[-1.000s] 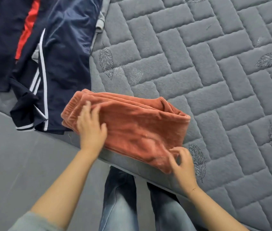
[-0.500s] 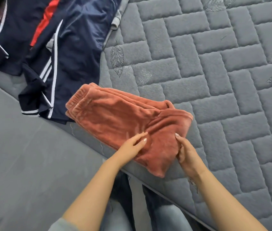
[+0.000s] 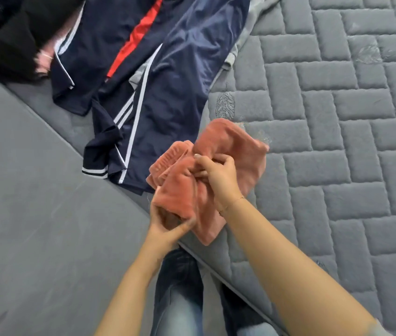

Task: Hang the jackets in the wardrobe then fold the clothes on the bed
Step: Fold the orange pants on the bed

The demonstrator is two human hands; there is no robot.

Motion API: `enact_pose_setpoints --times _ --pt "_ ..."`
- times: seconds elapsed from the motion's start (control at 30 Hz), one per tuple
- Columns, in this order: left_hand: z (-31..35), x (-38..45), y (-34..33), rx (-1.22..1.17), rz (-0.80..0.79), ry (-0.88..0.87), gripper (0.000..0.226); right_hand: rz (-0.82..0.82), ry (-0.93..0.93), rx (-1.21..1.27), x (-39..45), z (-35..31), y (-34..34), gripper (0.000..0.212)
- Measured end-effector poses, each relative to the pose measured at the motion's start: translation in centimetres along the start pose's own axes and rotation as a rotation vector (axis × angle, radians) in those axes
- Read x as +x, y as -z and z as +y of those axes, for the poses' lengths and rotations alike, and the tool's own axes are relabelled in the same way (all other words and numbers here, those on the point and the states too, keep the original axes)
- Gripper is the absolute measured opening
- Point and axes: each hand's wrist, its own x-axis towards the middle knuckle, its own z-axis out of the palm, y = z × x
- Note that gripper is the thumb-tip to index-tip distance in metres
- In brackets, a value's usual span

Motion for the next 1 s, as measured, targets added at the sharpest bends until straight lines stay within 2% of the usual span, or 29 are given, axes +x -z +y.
enact_pose_setpoints --times 0.07,0.13,0.23,0.3,0.4,0.47,0.53,0.6,0.67,0.73,0.8,0.9,1.0 --pt "0.3 2.3 0.4 -0.096 0.170 0.013 0.087 -0.077 -0.018 -0.137 1.2 0.6 -1.8 0.050" --pt "0.3 4.7 1.0 -0.216 0.295 0.095 0.078 -0.127 -0.004 -0.191 2.0 1.1 -2.3 0.057" --pt "0.0 7.1 1.5 -0.258 0.398 0.178 0.047 -0.145 0.047 -0.185 2.3 1.4 -1.2 0.053" --pt "-0.2 7.9 1.5 -0.229 0.467 0.226 0.037 -0.045 0.154 -0.248 2.0 1.5 0.3 0.043" --pt "-0.9 8.4 1.4 -0.131 0.526 0.274 0.033 0.211 0.375 -0.548 1.6 2.0 3.1 0.031" --pt "-1.8 8.4 1.3 -0.036 0.545 0.269 0.032 0.343 0.439 -0.672 1.8 2.5 4.5 0.042" --pt "-3.0 8.2 0.6 0.007 0.557 0.294 0.033 0.477 0.319 -0.588 2.6 3.1 5.3 0.069" --pt "-3.4 7.6 -0.5 -0.118 0.533 0.440 0.049 0.554 0.033 -0.374 3.5 3.2 5.9 0.095" --pt "-3.5 6.8 -1.5 -0.346 0.424 0.559 0.066 0.447 -0.280 -0.133 4.3 3.2 6.5 0.106" --pt "-3.8 6.1 -2.1 -0.409 0.311 0.521 0.084 0.327 -0.398 -0.062 4.9 3.5 7.6 0.106" --pt "-3.9 6.0 -2.4 -0.382 0.268 0.456 0.090 0.246 -0.357 -0.112 5.3 3.7 8.7 0.100" --pt "-3.0 5.2 -2.9 -0.329 0.274 0.408 0.064 0.070 -0.229 -0.211 4.8 2.4 10.3 0.090" --pt "-1.1 3.1 -3.0 -0.399 0.316 0.352 0.047 -0.168 -0.148 -0.454 2.4 -0.4 10.8 0.070"
